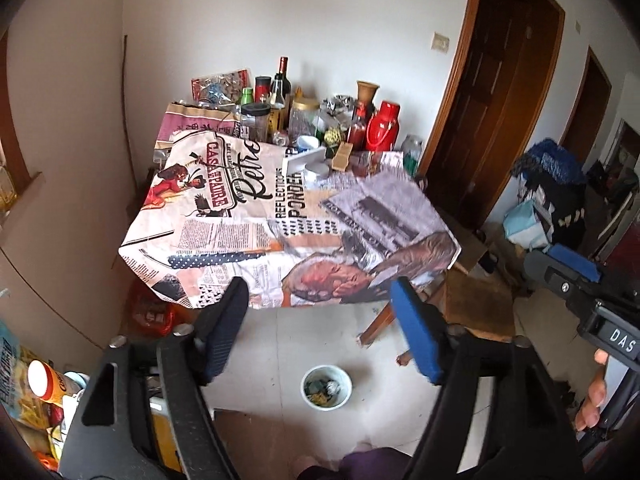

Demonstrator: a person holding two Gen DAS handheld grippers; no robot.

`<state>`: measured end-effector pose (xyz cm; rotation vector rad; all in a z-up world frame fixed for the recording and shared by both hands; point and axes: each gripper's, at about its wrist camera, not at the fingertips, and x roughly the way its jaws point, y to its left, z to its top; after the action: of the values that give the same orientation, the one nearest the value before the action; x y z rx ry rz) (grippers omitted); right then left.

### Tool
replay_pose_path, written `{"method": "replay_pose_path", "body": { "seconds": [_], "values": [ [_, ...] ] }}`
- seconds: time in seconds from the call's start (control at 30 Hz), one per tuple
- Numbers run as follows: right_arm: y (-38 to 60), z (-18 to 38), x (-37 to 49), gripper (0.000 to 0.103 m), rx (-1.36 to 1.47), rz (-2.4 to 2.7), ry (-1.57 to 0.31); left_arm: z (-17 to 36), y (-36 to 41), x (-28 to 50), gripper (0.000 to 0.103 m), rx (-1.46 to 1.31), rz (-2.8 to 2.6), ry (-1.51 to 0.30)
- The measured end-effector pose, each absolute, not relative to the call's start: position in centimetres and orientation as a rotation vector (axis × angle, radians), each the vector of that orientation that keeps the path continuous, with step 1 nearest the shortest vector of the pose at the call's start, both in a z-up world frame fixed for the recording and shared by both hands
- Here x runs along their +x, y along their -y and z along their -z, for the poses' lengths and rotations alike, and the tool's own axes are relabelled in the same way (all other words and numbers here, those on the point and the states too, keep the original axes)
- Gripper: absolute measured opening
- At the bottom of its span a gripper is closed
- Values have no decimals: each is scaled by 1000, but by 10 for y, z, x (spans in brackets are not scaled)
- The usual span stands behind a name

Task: Collect trash
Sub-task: 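Raise both open tools back toward the table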

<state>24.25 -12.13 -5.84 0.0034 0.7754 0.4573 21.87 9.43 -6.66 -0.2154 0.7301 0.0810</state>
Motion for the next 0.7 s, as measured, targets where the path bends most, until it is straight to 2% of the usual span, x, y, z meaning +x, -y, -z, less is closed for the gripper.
{"method": "replay_pose_path", "body": {
  "seconds": [0.03,0.13,0.43,0.7],
  "values": [
    [122,57,246,83,9,-450,-771,65,-96,220,78,-224,-79,-725],
    [126,53,250,87,27,-437,-739,58,-97,225,82,-228,-75,-706],
    [135,56,316,87,47,-455,-707,54,-92,286,84,-207,-116,-681],
    [155,45,394,87,13,-480,-672,44,-76,387,84,-243,-143,-648]
  ]
}}
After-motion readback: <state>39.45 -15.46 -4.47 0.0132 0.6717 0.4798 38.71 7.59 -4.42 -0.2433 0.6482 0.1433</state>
